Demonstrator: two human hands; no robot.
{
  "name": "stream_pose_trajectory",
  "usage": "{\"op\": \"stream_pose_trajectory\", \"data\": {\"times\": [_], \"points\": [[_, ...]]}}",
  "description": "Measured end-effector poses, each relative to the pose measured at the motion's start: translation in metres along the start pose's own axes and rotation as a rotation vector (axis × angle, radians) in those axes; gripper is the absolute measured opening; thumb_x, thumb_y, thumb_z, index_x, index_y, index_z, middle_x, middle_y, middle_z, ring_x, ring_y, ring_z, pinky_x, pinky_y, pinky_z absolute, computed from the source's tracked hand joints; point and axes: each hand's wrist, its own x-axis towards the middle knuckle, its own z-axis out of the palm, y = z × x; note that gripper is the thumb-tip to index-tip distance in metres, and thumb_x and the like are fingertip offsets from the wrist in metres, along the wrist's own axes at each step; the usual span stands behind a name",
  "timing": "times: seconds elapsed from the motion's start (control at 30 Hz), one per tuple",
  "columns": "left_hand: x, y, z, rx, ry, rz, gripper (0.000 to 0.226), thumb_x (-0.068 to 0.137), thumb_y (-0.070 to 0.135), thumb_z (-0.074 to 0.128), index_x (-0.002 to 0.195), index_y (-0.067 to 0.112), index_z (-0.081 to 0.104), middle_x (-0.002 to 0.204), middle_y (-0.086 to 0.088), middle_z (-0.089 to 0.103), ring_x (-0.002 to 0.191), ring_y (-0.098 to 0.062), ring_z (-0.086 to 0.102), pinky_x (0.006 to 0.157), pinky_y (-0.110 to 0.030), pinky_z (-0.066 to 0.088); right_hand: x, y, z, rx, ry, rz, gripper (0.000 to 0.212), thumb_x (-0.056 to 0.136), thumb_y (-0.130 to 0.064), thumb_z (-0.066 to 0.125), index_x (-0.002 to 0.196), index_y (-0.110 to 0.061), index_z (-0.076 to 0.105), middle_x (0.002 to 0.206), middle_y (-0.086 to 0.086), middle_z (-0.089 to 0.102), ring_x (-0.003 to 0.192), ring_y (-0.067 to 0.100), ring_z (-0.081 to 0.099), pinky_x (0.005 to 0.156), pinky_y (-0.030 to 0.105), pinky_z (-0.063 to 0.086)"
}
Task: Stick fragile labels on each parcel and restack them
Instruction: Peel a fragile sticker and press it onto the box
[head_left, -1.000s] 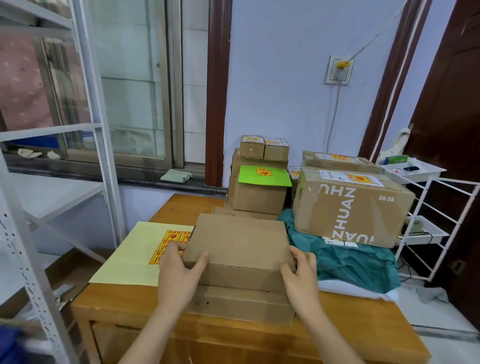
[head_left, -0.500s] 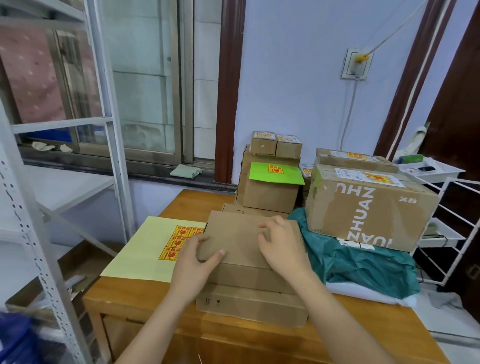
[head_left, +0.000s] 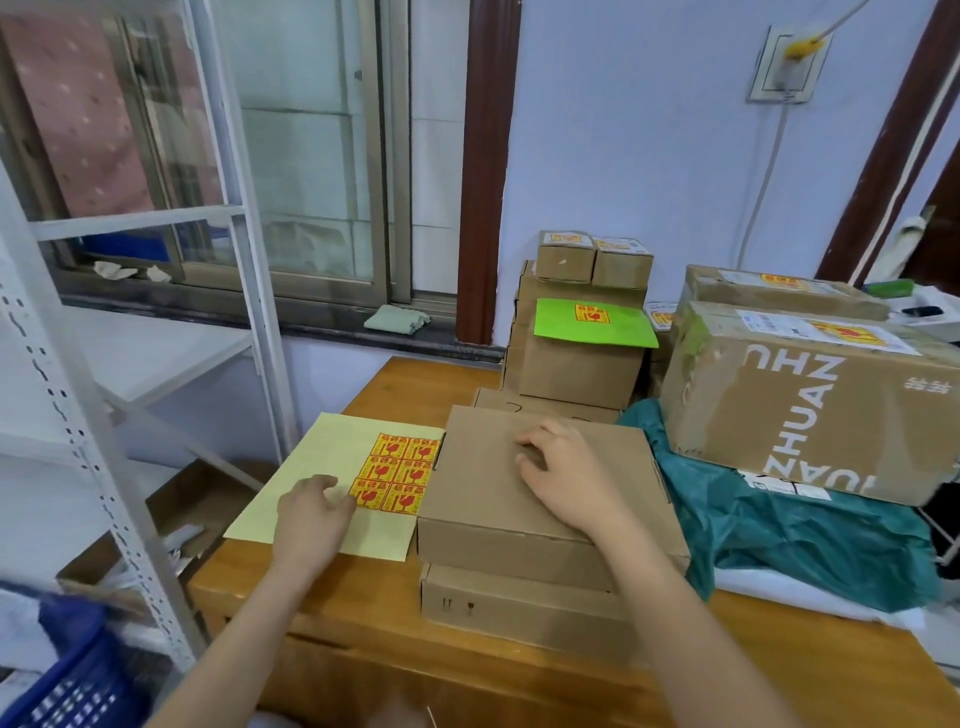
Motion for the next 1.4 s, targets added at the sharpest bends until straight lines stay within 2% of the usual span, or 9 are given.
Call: {"op": "stream_pose_trajectory", "data": {"times": [0.2,0.37,0.77,1.1,1.27,1.4], "points": [[0.015,0.001,0.014,0.368,-0.063,0.130,0.063,0.088,0.054,0.054,0.135,0.014,0.048,0.140,-0.008,0.045,0.127,-0.027,0.038,0.101,-0.038,0.036,0.002,0.006,0.001,0.221,0.047,0.058,0.022,0.094,-0.017,0.053,0.108,-0.013,0.069,0.111,-0.002,0.061,0.108,0.011,0.050,0.095,0.021,0.036],[0.016,-0.001,0.017,0.446,-0.072,0.148,0.067,0.087,0.061,0.050,0.138,0.018,0.046,0.141,-0.007,0.042,0.128,-0.027,0.037,0.102,-0.039,0.035,0.001,0.006,0.000,0.250,0.062,0.059,0.020,0.094,-0.015,0.053,0.103,-0.012,0.070,0.108,-0.003,0.062,0.103,0.008,0.050,0.085,0.013,0.031],[0.016,0.000,0.016,0.317,-0.093,0.111,0.060,0.084,0.059,0.058,0.132,0.024,0.050,0.140,-0.003,0.045,0.129,-0.025,0.036,0.104,-0.043,0.032,0.002,0.007,0.000,0.268,0.050,0.070,0.018,0.094,-0.016,0.052,0.098,-0.014,0.070,0.106,-0.004,0.062,0.104,0.011,0.052,0.088,0.018,0.035],[0.011,0.003,0.012,0.089,-0.088,0.110,0.029,0.084,0.036,0.069,0.105,0.025,0.052,0.116,-0.001,0.060,0.116,-0.022,0.047,0.096,-0.042,0.032,0.002,0.008,0.001,0.296,0.054,0.075,0.018,0.094,-0.015,0.053,0.095,-0.013,0.070,0.104,-0.004,0.062,0.107,0.013,0.052,0.089,0.020,0.036],[0.009,0.004,0.009,0.006,-0.076,0.097,0.025,0.086,0.028,0.069,0.098,0.021,0.048,0.106,-0.001,0.061,0.103,-0.023,0.055,0.092,-0.044,0.043,0.002,0.008,0.001,0.299,0.048,0.075,0.018,0.094,-0.016,0.052,0.096,-0.013,0.070,0.107,-0.002,0.062,0.107,0.013,0.052,0.091,0.021,0.037],[0.007,0.005,0.007,-0.118,-0.047,0.076,0.025,0.088,0.018,0.066,0.100,0.013,0.045,0.103,-0.006,0.058,0.095,-0.024,0.055,0.083,-0.043,0.049,0.003,0.009,0.002,0.295,0.053,0.078,0.018,0.093,-0.015,0.052,0.094,-0.014,0.070,0.106,-0.002,0.062,0.108,0.015,0.052,0.094,0.025,0.039]]}}
